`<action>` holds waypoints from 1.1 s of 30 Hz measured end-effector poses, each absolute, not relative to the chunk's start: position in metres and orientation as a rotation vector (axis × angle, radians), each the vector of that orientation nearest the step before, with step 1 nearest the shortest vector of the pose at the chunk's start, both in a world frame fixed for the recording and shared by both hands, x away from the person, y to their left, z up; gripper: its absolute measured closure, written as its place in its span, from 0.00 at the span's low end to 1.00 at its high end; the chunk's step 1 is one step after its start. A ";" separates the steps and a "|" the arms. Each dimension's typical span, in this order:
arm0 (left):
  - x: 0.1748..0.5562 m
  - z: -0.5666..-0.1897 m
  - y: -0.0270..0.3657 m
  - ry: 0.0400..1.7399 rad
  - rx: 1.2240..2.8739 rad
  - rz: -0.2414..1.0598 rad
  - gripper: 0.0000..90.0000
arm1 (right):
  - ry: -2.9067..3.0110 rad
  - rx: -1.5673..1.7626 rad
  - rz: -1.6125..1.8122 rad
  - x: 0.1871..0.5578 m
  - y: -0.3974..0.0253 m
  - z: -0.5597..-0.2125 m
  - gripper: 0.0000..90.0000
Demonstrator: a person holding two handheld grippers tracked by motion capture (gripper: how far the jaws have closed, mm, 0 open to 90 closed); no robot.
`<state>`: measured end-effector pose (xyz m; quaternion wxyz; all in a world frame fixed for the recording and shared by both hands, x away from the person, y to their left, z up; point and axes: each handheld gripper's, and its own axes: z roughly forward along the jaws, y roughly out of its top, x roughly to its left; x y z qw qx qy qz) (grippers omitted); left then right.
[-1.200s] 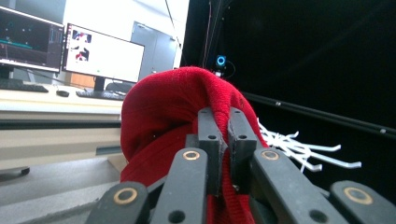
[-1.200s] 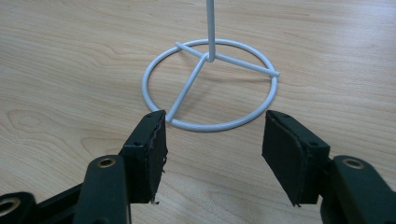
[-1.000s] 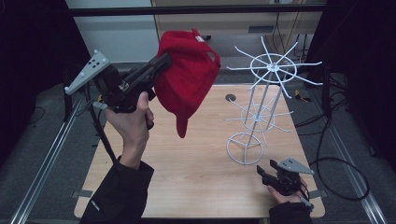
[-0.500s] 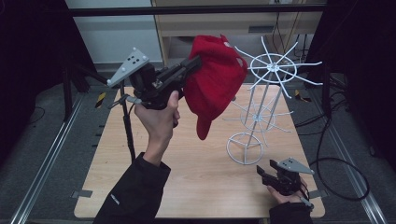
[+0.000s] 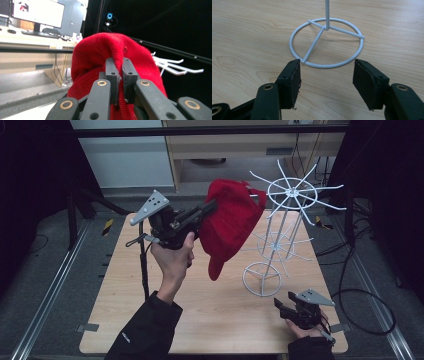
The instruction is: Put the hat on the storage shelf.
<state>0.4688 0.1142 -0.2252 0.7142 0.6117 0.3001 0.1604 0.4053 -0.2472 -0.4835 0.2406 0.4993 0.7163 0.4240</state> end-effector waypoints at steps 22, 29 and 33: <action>0.467 -0.265 0.120 0.682 1.503 0.392 0.75 | 1.960 1.371 1.152 0.406 -0.248 -0.486 0.42; 0.449 -0.277 0.153 0.682 1.513 0.452 0.52 | 1.949 1.383 1.149 0.406 -0.249 -0.486 0.41; 0.441 -0.288 0.182 0.731 1.524 0.476 0.44 | 1.938 1.395 1.147 0.406 -0.250 -0.487 0.41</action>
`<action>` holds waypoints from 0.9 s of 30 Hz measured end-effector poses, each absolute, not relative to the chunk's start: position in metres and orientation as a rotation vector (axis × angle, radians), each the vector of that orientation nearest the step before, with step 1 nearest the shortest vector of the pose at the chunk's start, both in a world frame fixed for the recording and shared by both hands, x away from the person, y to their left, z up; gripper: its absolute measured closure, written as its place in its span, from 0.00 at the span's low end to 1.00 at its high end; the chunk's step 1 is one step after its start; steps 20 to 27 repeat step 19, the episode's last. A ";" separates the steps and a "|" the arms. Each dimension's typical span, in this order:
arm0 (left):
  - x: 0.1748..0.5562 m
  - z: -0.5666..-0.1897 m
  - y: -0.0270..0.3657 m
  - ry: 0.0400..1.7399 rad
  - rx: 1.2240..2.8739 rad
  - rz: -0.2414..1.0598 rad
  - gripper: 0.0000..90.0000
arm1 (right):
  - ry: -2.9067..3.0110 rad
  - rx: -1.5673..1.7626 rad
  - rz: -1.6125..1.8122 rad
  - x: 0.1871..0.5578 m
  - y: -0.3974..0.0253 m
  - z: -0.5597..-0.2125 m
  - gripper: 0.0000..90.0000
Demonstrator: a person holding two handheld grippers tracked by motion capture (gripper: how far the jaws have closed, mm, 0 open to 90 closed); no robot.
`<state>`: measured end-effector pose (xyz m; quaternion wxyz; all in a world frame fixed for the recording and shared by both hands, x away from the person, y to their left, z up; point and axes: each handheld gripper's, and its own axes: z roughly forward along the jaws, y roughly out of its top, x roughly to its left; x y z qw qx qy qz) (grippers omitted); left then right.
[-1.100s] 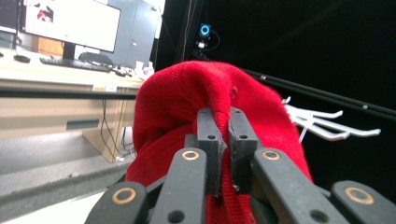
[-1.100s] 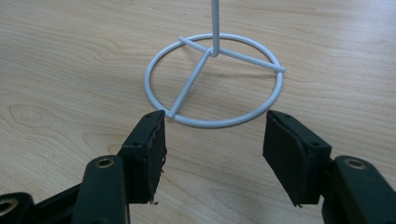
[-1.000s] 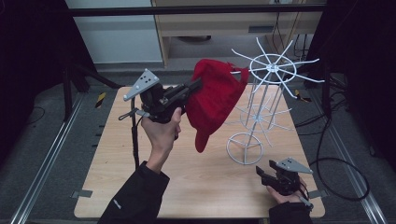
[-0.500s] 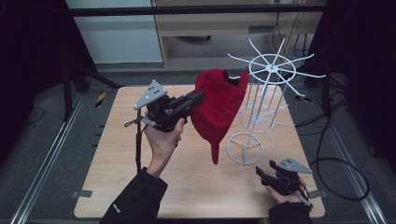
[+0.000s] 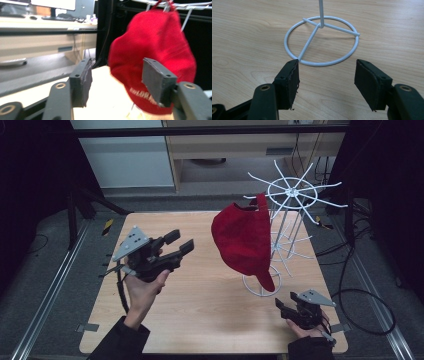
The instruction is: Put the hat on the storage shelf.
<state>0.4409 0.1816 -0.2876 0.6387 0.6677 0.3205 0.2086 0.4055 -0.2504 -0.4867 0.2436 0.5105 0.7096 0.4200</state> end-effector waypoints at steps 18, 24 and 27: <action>0.429 -0.435 0.280 1.089 1.723 0.546 0.32 | 1.871 1.468 1.138 0.405 -0.258 -0.491 0.30; 0.429 -0.443 0.284 1.103 1.736 0.548 0.31 | 1.869 1.473 1.138 0.405 -0.258 -0.492 0.28; 0.429 -0.443 0.284 1.103 1.736 0.548 0.31 | 1.869 1.473 1.138 0.405 -0.258 -0.492 0.28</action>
